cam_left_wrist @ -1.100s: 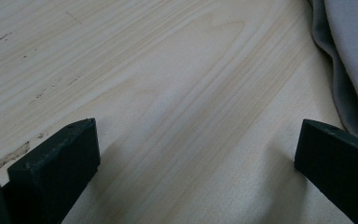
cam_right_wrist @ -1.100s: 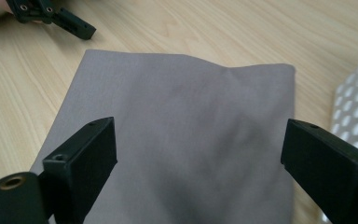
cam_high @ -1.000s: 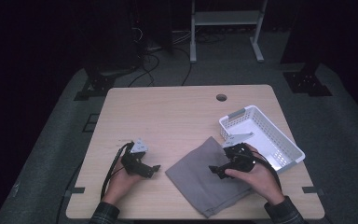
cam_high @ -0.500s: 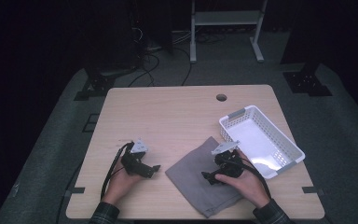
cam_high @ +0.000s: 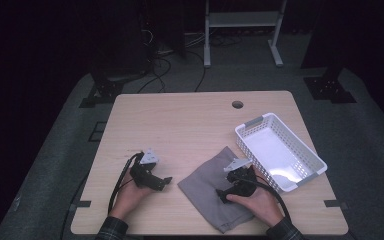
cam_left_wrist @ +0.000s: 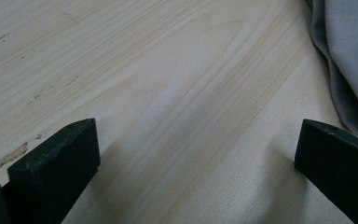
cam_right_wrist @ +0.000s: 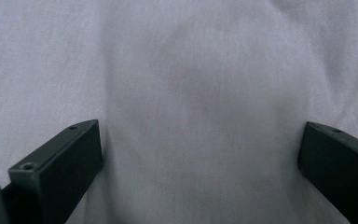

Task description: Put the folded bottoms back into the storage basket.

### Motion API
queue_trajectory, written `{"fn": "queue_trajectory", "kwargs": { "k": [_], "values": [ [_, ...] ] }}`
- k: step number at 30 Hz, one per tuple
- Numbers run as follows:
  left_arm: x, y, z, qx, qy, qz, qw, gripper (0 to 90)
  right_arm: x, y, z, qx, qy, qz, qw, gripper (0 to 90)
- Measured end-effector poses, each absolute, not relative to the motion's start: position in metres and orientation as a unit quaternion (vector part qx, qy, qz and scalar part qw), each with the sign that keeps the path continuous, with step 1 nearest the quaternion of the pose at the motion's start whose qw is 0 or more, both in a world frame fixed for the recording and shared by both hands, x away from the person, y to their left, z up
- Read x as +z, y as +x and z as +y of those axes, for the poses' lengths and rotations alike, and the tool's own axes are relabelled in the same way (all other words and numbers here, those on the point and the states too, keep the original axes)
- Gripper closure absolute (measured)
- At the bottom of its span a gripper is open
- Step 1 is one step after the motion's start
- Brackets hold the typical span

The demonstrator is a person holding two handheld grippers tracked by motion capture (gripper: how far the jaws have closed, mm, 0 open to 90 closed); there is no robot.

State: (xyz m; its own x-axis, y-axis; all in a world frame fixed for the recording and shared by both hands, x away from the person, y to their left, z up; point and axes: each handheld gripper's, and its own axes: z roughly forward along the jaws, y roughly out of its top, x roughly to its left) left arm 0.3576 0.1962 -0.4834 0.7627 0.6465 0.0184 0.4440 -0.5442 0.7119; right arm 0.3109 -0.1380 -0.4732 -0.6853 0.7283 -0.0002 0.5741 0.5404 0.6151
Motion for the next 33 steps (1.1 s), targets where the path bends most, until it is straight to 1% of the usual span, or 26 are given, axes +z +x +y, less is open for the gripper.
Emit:
{"fn": "queue_trajectory", "kwargs": {
  "k": [10, 12, 13, 16, 19, 20, 21, 22, 24, 25, 26, 28, 33],
  "values": [
    [-0.483, 0.358, 0.196, 0.141, 0.867, 0.314, 0.359, 0.0, -0.476, 0.305, -0.137, 0.307, 0.395, 0.854, 0.14, 0.0],
    [-0.483, 0.358, 0.196, 0.141, 0.867, 0.314, 0.359, 0.0, -0.476, 0.306, -0.137, 0.308, 0.394, 0.855, 0.139, 1.7],
    [-0.483, 0.358, 0.196, 0.141, 0.867, 0.314, 0.359, 0.0, -0.475, 0.304, -0.137, 0.311, 0.391, 0.856, 0.135, 7.4],
    [-0.483, 0.358, 0.196, 0.141, 0.867, 0.314, 0.359, 0.0, -0.472, 0.302, -0.136, 0.317, 0.385, 0.856, 0.134, 19.4],
    [-0.483, 0.358, 0.196, 0.141, 0.867, 0.314, 0.359, 0.0, -0.47, 0.3, -0.134, 0.322, 0.378, 0.858, 0.135, 33.7],
    [-0.483, 0.358, 0.196, 0.141, 0.867, 0.314, 0.359, 0.0, -0.47, 0.3, -0.134, 0.322, 0.378, 0.858, 0.135, 33.7],
    [-0.484, 0.358, 0.196, 0.141, 0.867, 0.314, 0.359, 0.0, -0.469, 0.3, -0.133, 0.323, 0.373, 0.859, 0.136, 38.9],
    [-0.484, 0.358, 0.196, 0.141, 0.867, 0.314, 0.359, 0.0, -0.469, 0.3, -0.133, 0.323, 0.373, 0.859, 0.136, 38.9],
    [-0.484, 0.358, 0.196, 0.141, 0.867, 0.314, 0.359, 0.0, -0.469, 0.3, -0.132, 0.327, 0.37, 0.859, 0.135, 46.3],
    [-0.484, 0.358, 0.196, 0.141, 0.867, 0.314, 0.359, 0.0, -0.469, 0.3, -0.132, 0.327, 0.37, 0.859, 0.135, 46.3],
    [-0.483, 0.358, 0.196, 0.141, 0.867, 0.314, 0.359, 0.0, -0.469, 0.299, -0.13, 0.332, 0.368, 0.858, 0.136, 53.3],
    [-0.484, 0.357, 0.196, 0.141, 0.867, 0.315, 0.359, 0.0, -0.468, 0.298, -0.128, 0.328, 0.364, 0.861, 0.136, 57.7],
    [-0.483, 0.358, 0.196, 0.141, 0.867, 0.314, 0.359, 0.0, -0.466, 0.299, -0.128, 0.33, 0.368, 0.86, 0.127, 60.6]
  ]
}}
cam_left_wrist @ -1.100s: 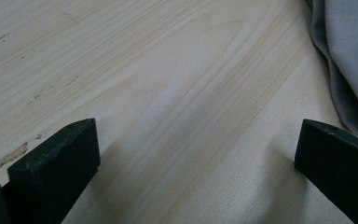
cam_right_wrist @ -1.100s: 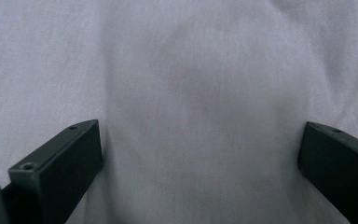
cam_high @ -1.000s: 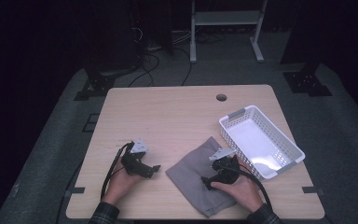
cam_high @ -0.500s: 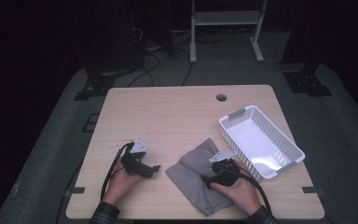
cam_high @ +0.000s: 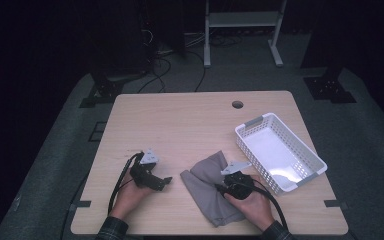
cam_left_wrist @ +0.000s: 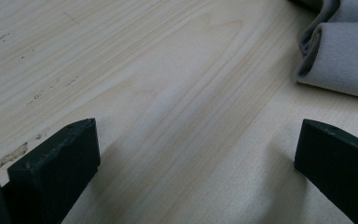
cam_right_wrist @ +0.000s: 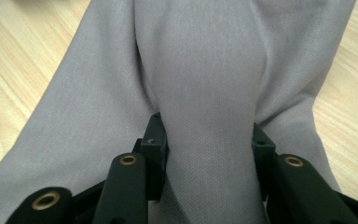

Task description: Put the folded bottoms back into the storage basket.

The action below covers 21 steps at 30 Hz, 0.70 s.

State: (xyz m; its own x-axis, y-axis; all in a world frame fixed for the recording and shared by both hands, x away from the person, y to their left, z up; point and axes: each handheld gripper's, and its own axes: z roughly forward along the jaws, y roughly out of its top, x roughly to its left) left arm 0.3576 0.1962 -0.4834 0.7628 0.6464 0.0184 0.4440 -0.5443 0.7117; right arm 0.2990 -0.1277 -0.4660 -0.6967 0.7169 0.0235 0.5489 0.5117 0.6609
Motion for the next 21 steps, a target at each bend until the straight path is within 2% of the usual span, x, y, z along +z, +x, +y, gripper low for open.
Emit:
{"fn": "queue_trajectory", "kwargs": {
  "k": [15, 21],
  "values": [
    [-0.483, 0.358, 0.196, 0.14, 0.868, 0.314, 0.358, 0.0, -0.446, 0.299, -0.13, 0.356, 0.368, 0.854, 0.092, 63.0],
    [-0.483, 0.358, 0.196, 0.14, 0.868, 0.314, 0.358, 0.0, -0.424, 0.299, -0.137, 0.377, 0.367, 0.845, 0.093, 63.1]
  ]
}}
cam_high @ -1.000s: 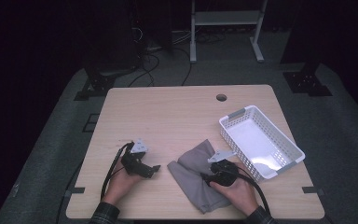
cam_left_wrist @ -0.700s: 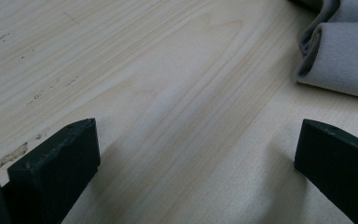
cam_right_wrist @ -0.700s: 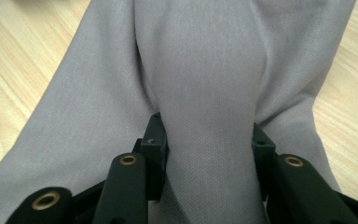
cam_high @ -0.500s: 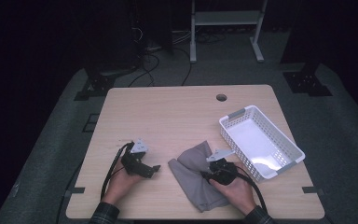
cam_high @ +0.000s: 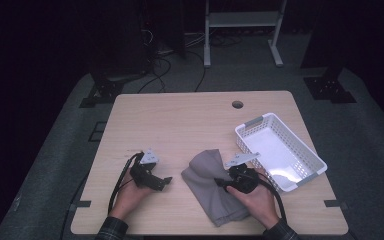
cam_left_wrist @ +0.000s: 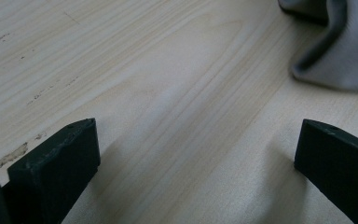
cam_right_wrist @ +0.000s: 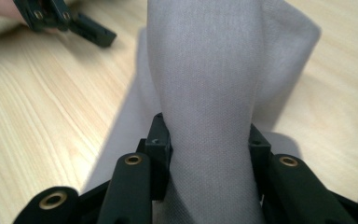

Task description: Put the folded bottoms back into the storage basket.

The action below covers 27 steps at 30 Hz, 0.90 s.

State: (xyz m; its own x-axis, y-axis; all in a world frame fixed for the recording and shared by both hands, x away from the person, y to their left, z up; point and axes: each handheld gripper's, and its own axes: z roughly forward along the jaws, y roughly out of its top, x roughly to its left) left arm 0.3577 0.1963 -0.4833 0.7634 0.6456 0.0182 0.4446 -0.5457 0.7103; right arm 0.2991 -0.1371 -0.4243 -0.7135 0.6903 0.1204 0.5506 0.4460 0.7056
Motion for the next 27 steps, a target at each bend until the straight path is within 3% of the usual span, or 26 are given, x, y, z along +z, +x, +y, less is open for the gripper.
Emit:
{"fn": "queue_trajectory", "kwargs": {
  "k": [27],
  "values": [
    [-0.483, 0.358, 0.196, 0.141, 0.867, 0.314, 0.36, 0.0, -0.35, 0.313, -0.171, 0.427, 0.363, 0.821, 0.108, 62.9]
  ]
}}
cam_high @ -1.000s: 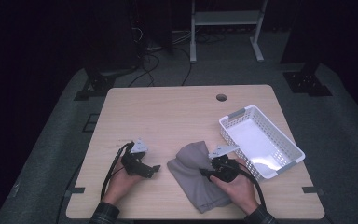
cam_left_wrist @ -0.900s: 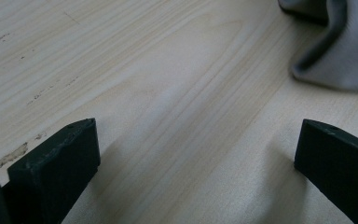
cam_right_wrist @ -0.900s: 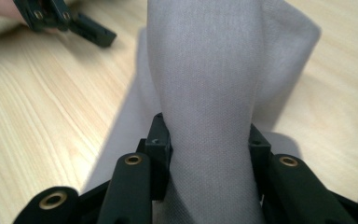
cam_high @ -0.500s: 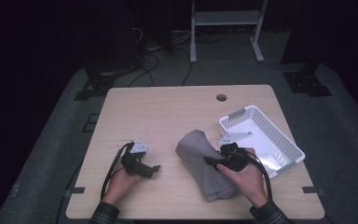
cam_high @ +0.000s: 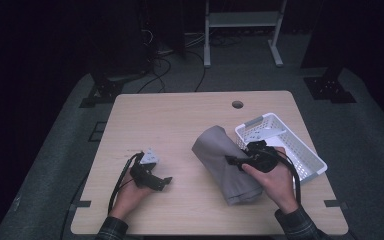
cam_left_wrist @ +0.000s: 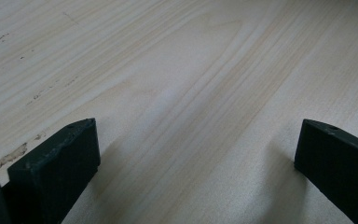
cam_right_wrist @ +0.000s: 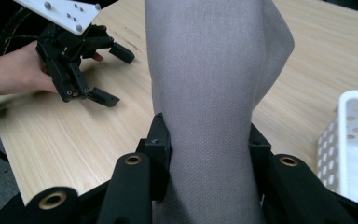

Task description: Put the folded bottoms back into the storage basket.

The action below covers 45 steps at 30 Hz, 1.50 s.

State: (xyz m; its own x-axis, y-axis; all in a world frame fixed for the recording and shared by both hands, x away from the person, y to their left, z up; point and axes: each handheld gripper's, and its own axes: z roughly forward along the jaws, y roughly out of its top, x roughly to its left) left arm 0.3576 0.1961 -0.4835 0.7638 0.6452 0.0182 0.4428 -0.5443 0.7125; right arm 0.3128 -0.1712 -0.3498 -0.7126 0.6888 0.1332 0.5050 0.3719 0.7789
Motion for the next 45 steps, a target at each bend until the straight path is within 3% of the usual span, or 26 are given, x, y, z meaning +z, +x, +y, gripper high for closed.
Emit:
{"fn": "queue_trajectory", "kwargs": {
  "k": [23, 45],
  "values": [
    [-0.484, 0.358, 0.196, 0.141, 0.867, 0.313, 0.361, 0.0, -0.316, 0.328, -0.204, 0.427, 0.378, 0.811, 0.128, 62.9],
    [-0.484, 0.358, 0.196, 0.141, 0.867, 0.314, 0.361, 0.0, -0.301, 0.345, -0.26, 0.404, 0.405, 0.803, 0.167, 62.8]
  ]
}}
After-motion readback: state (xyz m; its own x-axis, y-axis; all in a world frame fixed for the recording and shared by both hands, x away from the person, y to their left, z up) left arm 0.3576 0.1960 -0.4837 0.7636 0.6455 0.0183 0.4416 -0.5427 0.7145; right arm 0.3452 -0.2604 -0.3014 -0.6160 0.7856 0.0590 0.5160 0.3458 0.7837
